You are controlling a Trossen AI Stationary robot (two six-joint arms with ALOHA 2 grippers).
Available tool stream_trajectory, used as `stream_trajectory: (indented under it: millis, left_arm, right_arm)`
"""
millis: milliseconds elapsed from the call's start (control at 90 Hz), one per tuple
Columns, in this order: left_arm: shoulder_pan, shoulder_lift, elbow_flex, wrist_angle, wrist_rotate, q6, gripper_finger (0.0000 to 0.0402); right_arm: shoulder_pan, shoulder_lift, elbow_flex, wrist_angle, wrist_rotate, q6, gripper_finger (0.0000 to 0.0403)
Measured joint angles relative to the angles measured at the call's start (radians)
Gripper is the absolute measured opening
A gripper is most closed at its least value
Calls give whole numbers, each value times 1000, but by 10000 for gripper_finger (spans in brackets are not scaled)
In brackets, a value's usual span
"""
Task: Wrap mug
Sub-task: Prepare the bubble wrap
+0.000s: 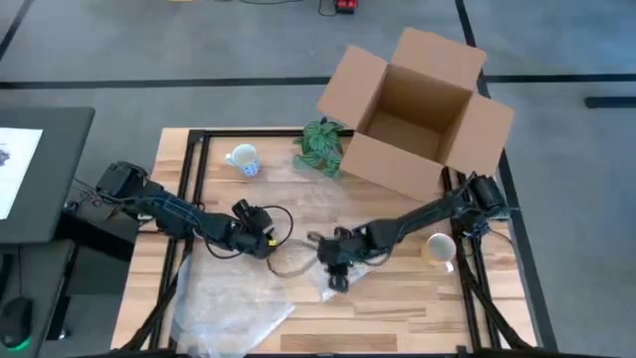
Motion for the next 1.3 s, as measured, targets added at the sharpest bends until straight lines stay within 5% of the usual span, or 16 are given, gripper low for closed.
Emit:
stream_trajectory:
  millis: [200,411,989,1300]
  left_arm:
    - [1,46,1,143,58,83,244]
    - [7,168,-8,141,32,0,244]
    - [-11,222,-12,108,-6,-105,244]
    - [-19,147,37,56,36,-4,245]
  right_arm:
    - [-79,0,-2,-99,48,98,107]
    - [-11,0,-79,-153,14,104,107]
    - [446,-107,-115,-260,-188,518,107]
    - [530,-281,-115,-238,124,551,107]
